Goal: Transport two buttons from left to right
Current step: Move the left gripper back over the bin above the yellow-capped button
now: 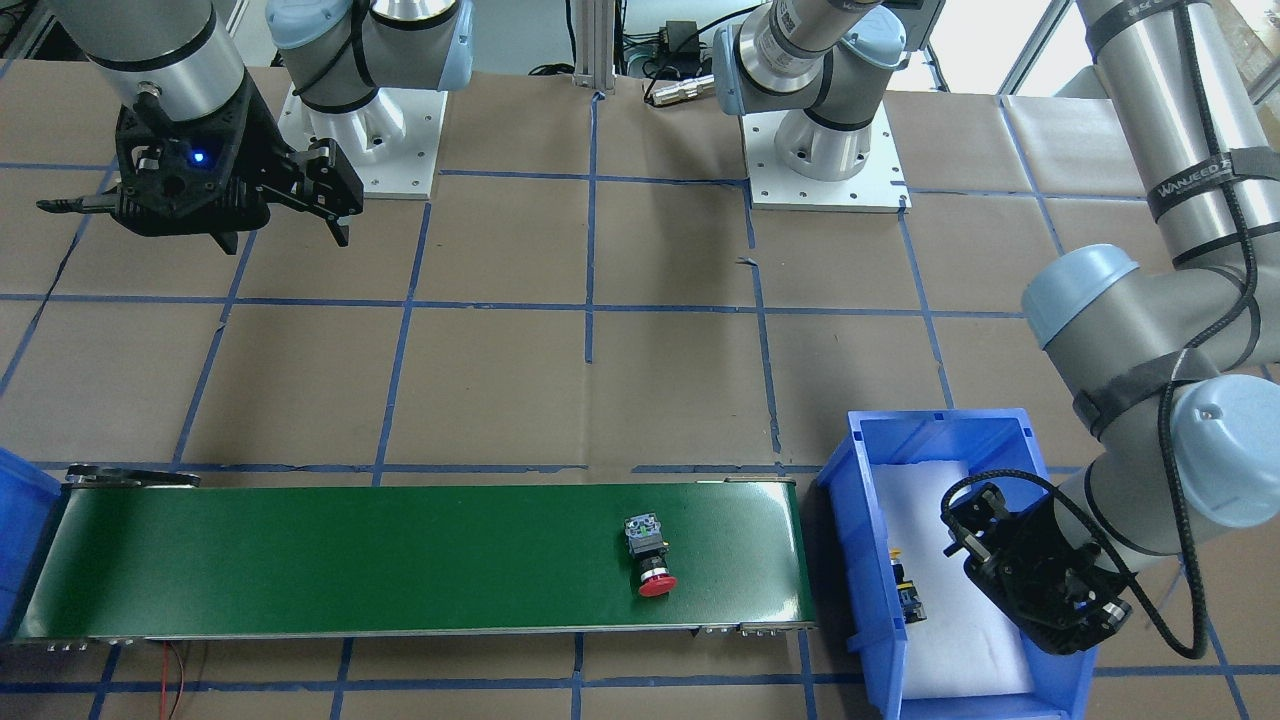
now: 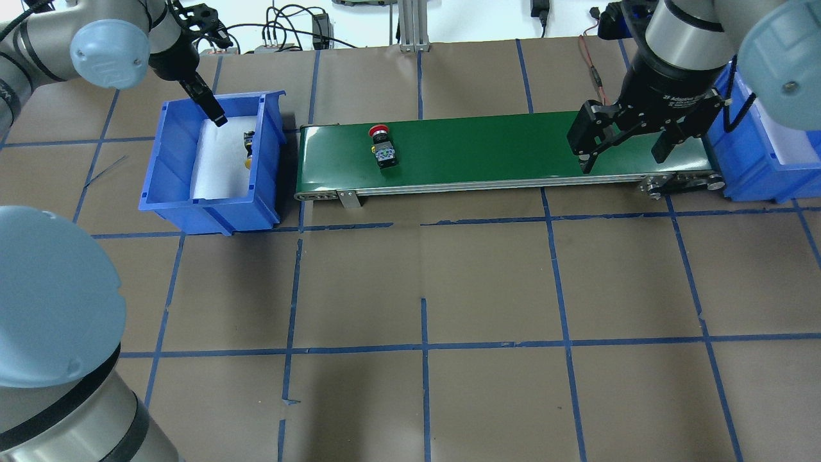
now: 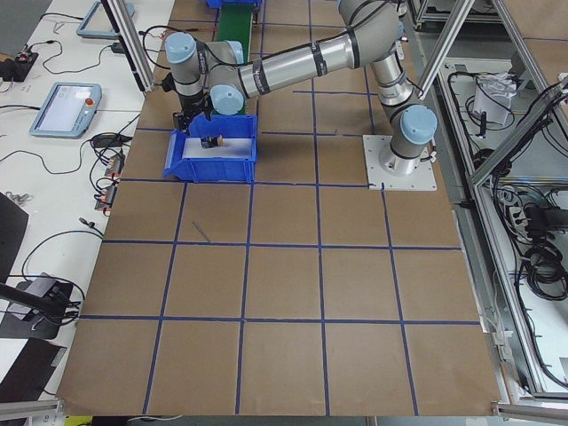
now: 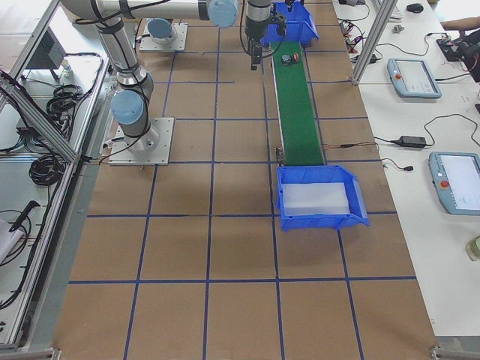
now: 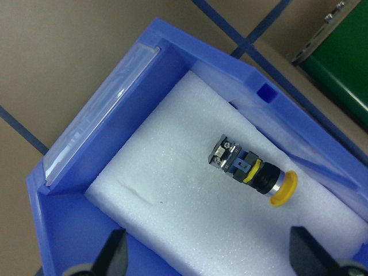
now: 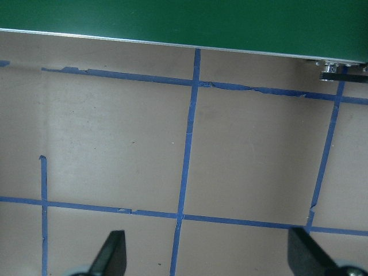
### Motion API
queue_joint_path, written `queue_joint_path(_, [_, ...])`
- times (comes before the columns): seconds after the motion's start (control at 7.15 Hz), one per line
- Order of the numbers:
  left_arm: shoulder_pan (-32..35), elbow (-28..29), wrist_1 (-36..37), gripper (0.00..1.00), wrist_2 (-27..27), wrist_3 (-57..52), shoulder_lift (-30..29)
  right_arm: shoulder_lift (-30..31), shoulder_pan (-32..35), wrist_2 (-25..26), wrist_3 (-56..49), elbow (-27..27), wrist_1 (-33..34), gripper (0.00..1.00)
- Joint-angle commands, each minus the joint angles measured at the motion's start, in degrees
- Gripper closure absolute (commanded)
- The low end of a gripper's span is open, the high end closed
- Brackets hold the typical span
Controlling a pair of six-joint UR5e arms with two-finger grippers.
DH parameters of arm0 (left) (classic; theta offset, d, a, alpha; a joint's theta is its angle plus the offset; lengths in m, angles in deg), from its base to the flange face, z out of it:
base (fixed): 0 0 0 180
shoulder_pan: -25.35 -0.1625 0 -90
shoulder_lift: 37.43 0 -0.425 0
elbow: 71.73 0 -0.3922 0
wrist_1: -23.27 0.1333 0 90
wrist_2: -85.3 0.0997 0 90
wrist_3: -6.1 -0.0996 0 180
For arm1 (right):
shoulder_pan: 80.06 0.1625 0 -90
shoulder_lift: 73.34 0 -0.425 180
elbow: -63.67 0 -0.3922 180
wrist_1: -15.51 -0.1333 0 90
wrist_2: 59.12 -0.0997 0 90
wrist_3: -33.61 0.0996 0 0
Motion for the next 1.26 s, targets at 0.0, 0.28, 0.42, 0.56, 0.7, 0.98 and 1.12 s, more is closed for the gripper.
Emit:
queue_joint_path(0.0, [0.9,-1.4,2.9,0.0,0.1,-5.9,-2.3,0.0,0.0,0.0,-0.1,0.0,0.1,0.0])
queue_joint_path(0.28, [1.8,-5.8,8.5,0.0,0.1,-5.6,-2.3,0.0,0.0,0.0,-0.1,0.0,0.0,0.0])
queue_joint_path(0.42, [1.8,-6.0,8.9,0.0,-0.3,-5.6,-2.3,0.0,0.0,0.0,-0.1,0.0,0.0,0.0])
queue_joint_path(0.56, [1.9,-6.1,8.9,0.01,-0.6,-4.5,-2.3,0.0,0.0,0.0,-0.2,0.1,0.0,0.0])
queue_joint_path(0.7, [2.0,-6.3,8.8,0.02,-0.8,-3.5,-2.3,0.0,0.0,0.0,-0.1,0.3,0.1,0.0])
queue_joint_path(0.98, [2.0,-7.0,8.8,0.02,-0.8,-3.4,-2.3,0.1,-0.1,0.0,-0.1,0.7,0.1,0.0])
queue_joint_path(1.12, [2.0,-7.4,8.8,0.02,-0.8,-3.4,-2.2,0.1,0.0,-0.1,0.0,0.7,0.1,0.0])
